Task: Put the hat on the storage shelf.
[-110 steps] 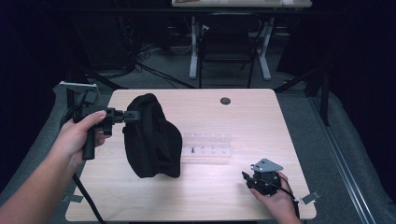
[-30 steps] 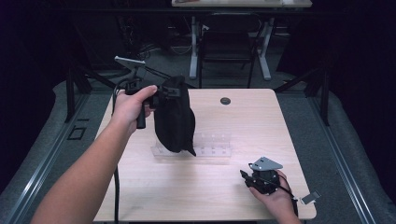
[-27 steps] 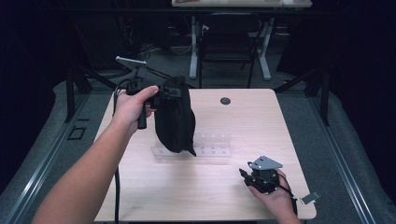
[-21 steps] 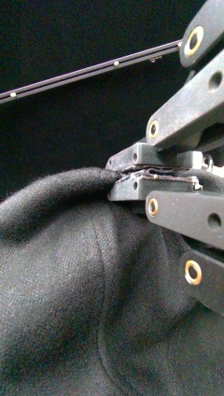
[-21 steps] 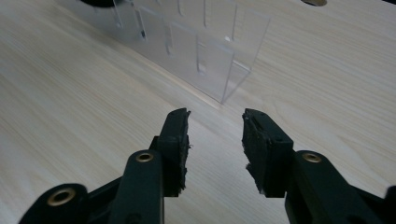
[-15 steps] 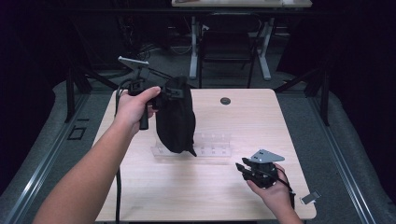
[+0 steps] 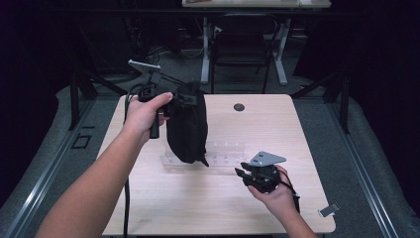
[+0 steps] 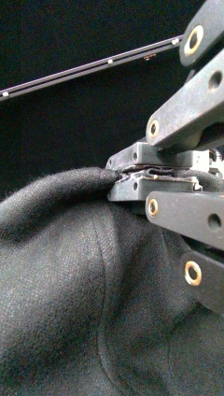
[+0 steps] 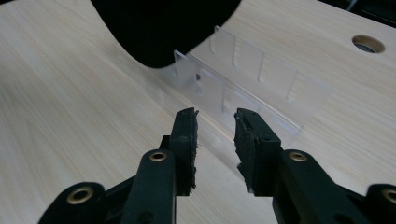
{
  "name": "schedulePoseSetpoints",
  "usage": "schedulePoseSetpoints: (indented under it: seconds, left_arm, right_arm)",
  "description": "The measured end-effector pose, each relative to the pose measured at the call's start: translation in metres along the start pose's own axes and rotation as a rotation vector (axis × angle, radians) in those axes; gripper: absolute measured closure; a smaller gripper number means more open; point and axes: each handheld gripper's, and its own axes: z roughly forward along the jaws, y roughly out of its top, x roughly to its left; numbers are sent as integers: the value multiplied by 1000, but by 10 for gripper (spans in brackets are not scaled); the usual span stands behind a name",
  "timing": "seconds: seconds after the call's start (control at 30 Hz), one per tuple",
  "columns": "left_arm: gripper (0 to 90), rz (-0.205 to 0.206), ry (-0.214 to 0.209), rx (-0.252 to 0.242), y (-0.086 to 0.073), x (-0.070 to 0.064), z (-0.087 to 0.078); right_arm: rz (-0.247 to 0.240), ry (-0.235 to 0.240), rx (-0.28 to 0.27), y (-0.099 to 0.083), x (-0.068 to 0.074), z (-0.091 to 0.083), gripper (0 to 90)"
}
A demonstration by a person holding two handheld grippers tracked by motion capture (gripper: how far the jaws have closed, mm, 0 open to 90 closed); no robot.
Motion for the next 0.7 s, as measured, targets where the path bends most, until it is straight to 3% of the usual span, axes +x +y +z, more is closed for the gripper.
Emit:
schedulePoseSetpoints:
  seconds: [0.27,0.7]
  left_arm:
    - [870,0,1,-6,1,1,0]
    - [870,-1,0,-6,1,1,1]
  right_arm:
    - [-55,41,4,25,15,11,718]
    - [-85,88,1,45,29,21,734]
